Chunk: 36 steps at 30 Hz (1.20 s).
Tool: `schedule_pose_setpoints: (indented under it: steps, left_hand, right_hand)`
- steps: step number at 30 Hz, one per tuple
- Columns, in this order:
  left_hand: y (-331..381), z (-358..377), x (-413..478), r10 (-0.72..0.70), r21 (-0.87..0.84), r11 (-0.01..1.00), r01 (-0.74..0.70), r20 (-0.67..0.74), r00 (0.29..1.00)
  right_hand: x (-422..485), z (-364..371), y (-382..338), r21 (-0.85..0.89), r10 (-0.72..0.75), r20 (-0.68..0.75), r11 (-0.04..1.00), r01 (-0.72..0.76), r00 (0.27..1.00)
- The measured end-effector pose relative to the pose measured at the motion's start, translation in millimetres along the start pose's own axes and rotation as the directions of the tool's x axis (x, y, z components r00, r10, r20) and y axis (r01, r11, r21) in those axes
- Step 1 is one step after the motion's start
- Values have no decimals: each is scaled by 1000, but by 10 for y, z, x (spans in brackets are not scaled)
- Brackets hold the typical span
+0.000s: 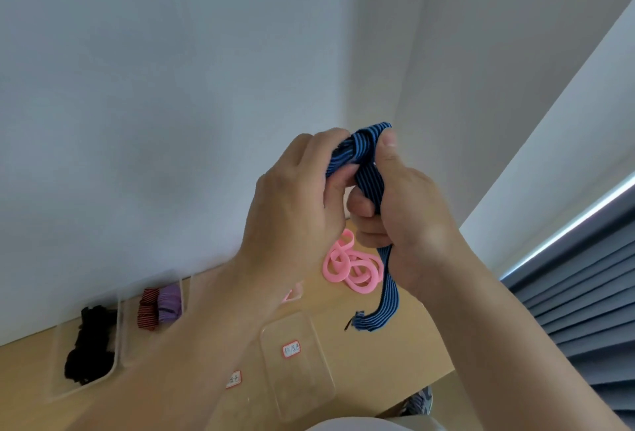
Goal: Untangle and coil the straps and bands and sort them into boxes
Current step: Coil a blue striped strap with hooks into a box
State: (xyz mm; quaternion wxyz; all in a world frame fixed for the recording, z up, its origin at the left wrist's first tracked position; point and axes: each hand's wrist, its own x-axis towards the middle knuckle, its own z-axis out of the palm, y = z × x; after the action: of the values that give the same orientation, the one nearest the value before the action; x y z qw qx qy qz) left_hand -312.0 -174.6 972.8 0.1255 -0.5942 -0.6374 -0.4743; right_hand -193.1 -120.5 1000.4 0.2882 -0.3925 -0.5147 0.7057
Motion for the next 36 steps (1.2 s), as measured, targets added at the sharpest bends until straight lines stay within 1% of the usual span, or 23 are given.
schedule_pose_setpoints:
  steps: [1, 3, 5, 7, 9, 10, 12, 13, 15, 17, 18, 20, 22, 23, 25, 27, 28, 30, 31, 32, 33, 35, 36]
  left_hand:
    - [-15, 8, -14, 73, 88, 994, -72, -10, 997]
    - [-16, 18, -13, 142, 182, 973, -139, 0, 990]
    - [6, 4, 7, 157, 192, 968, -163, 49, 986]
    - [-15, -31, 26, 137, 127, 980, -156, 148, 980]
    - [-37, -79, 19, 33, -40, 999, -24, 251, 967]
    - [-22, -104, 14, -74, -145, 982, 120, 286, 955]
    - [51, -129, 32, -335, -332, 833, 444, 336, 880]
    - [90, -132, 51, -434, -380, 745, 549, 349, 831]
    - [154, -130, 78, -511, -425, 647, 633, 374, 774]
    - [188, -119, 90, -533, -456, 600, 657, 384, 754]
    - [180, -107, 87, -533, -449, 623, 641, 357, 767]
    - [131, -61, 69, -460, -359, 779, 515, 231, 857]
    - [70, -9, 55, -278, -238, 927, 290, 84, 957]
    - [55, 19, 47, -160, -168, 972, 162, 23, 987]
    - [55, 70, 12, 28, -20, 999, -29, -27, 999]
    - [65, 86, 1, 156, 67, 986, -153, -31, 987]
    - [54, 80, -4, 197, 76, 978, -195, -19, 980]
    - [10, 40, 6, 207, -20, 978, -206, 67, 976]
    - [-2, 7, 13, 146, -122, 984, -130, 136, 980]
    - [3, -28, 12, 29, -236, 971, 24, 220, 975]
    - [30, -61, 15, -124, -346, 908, 234, 313, 942]
    - [97, -94, 41, -371, -503, 639, 583, 462, 805]
    - [110, -98, 55, -437, -535, 524, 663, 498, 748]
  right_hand:
    - [-1, -9, -16, 19, 34, 14, 999, -34, 999]
    - [6, -38, -52, 34, 82, 46, 996, -84, 996]
    - [19, -54, -72, 64, 97, 66, 993, -101, 993]
    - [41, -74, -63, 80, 76, 62, 993, -81, 995]
    - [56, -95, -50, 68, 30, 32, 997, -32, 999]
    - [61, -108, -41, 61, 3, 17, 998, -4, 1000]
    - [67, -118, -6, 22, -56, 0, 998, 56, 998]
    - [69, -110, 16, -12, -88, -6, 996, 88, 996]
    - [66, -84, 60, -76, -138, -7, 988, 137, 990]
    - [59, -72, 85, -105, -141, -12, 985, 139, 990]
    - [52, -74, 86, -105, -130, -16, 986, 128, 991]
    - [38, -77, 78, -90, -95, -28, 992, 92, 995]
    - [30, -71, 65, -43, -46, -36, 998, 45, 998]
    - [28, -66, 55, -5, -19, -29, 1000, 19, 999]
    - [27, -60, 23, 71, 35, 5, 997, -35, 999]
    - [24, -65, -14, 101, 71, 17, 992, -72, 997]
    - [29, -75, -21, 105, 75, 13, 992, -76, 997]
    - [43, -100, -20, 112, 62, 5, 992, -62, 998]
    - [52, -113, -18, 113, 47, -1, 993, -46, 999]
    - [61, -125, -15, 111, 27, -9, 993, -26, 1000]
    - [68, -132, -11, 106, 1, -18, 994, 1, 1000]
    - [80, -127, 15, 59, -70, -28, 996, 72, 997]
    - [81, -114, 35, 23, -110, -27, 994, 111, 994]
